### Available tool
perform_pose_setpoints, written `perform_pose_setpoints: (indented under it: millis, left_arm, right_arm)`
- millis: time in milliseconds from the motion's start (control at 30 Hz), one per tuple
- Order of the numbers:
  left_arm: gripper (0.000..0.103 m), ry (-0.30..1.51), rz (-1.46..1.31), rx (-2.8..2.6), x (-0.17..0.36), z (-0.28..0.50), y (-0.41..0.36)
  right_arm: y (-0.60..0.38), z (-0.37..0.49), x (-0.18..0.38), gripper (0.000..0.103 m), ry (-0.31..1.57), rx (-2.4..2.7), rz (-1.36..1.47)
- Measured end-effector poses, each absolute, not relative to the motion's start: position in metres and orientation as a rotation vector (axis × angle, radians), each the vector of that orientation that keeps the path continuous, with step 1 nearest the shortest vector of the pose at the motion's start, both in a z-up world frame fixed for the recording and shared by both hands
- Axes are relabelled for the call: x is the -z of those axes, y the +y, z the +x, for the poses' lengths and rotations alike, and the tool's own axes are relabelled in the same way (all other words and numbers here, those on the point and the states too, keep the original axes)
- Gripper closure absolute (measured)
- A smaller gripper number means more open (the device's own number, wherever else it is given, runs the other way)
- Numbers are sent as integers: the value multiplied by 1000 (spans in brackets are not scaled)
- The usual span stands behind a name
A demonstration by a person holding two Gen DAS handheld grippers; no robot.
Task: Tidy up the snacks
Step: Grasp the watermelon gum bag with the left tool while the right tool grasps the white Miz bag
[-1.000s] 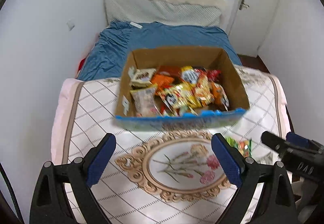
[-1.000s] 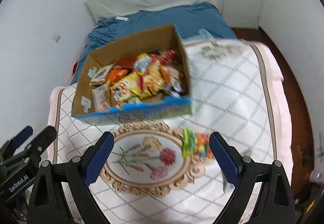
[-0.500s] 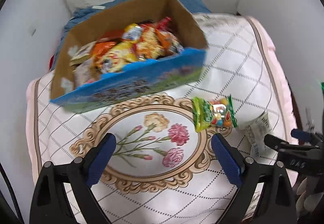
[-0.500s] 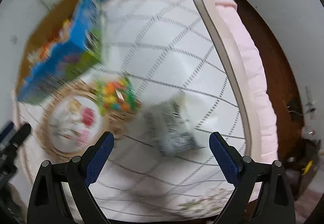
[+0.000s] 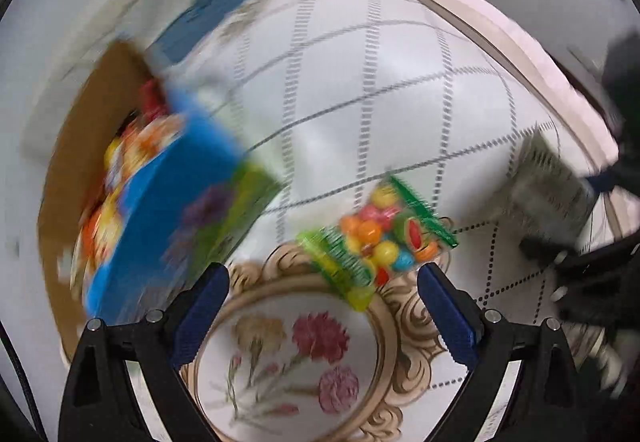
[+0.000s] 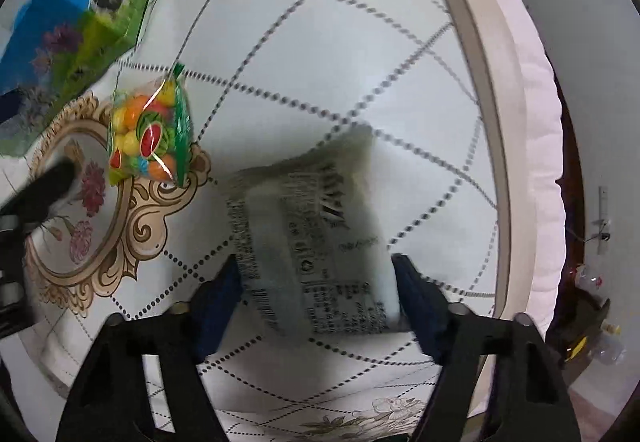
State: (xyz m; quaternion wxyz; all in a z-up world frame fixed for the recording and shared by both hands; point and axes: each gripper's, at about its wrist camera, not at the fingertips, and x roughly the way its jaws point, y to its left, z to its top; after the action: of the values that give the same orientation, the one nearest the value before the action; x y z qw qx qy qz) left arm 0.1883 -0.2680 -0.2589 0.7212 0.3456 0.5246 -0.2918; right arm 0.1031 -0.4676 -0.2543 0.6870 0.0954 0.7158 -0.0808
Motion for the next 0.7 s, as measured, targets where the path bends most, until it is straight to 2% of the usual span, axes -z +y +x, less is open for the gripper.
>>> perform_pose_setpoints:
  millis: [433, 500, 533, 600, 700]
  left_arm:
    - [7, 1180, 1078, 852, 316, 170, -335]
    - [17, 1181, 1042, 869, 316, 168, -335]
    - [18, 1192, 1011, 871, 314, 168, -334]
    - [30, 1251, 921, 855, 312, 171, -327]
    - [31, 1321, 786, 812, 306, 173, -304]
  right_arm:
    - [-506, 103, 257, 30, 1617, 154, 338]
    - [-510, 103, 257, 30, 1620, 158, 345]
    - [-521, 107, 254, 30, 1620, 157, 351]
    - [-526, 107, 254, 30, 1619, 151, 359]
    - [-524, 111, 255, 29, 1622, 151, 350]
